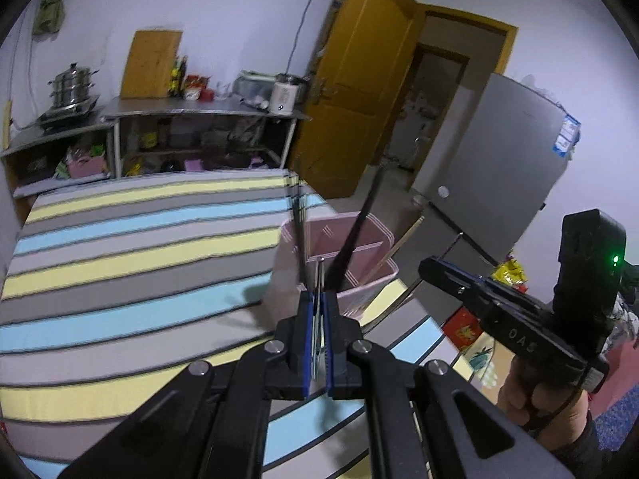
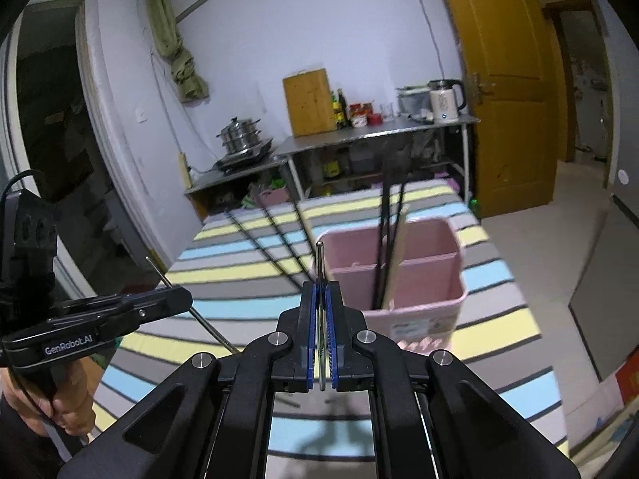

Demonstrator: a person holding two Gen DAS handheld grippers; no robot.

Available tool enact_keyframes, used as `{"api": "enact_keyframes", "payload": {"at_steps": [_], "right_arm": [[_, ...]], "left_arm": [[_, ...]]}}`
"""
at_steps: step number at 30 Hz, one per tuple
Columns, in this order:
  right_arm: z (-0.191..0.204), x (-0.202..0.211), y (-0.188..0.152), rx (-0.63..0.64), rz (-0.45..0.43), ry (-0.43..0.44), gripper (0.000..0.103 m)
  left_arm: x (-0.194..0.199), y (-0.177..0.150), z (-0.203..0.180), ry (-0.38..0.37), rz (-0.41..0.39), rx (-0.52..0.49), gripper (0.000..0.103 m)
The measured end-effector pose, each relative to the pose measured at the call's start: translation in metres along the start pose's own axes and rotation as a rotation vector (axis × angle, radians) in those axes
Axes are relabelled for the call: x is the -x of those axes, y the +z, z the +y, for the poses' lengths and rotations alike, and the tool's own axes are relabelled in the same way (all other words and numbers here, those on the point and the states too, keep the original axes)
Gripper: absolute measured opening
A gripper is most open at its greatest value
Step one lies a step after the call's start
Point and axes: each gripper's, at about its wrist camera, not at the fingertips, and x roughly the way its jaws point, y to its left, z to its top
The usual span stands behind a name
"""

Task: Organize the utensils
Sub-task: 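Lift the left tool's metal chopstick over the pink basket while the right tool carries its own, then lower the left tool's metal chopstick into the basket and open while the right tool does likewise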

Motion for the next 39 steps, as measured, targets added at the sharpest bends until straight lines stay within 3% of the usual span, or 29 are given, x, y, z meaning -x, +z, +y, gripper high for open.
{"api": "enact_keyframes", "payload": {"at_steps": [14, 23, 39], "right_arm": [[-0.013, 0.013, 0.053, 0.002, -0.147, -0.027, 0.005], [-0.025, -0.019, 0.044, -0.01, -0.11, -0.04, 0.005], [-0.035, -0.055, 0.029, 0.025, -0.014, -0.072, 0.005]], "left_arm": [[-0.016, 0.063, -0.012, -0.022, -0.091, -0.004, 0.005], [-0.057, 0.056, -0.006, 0.009, -0.026, 0.0, 0.005], [-0.084, 0.047, -0.004, 0.039, 0.039, -0.007, 0.005]]}}
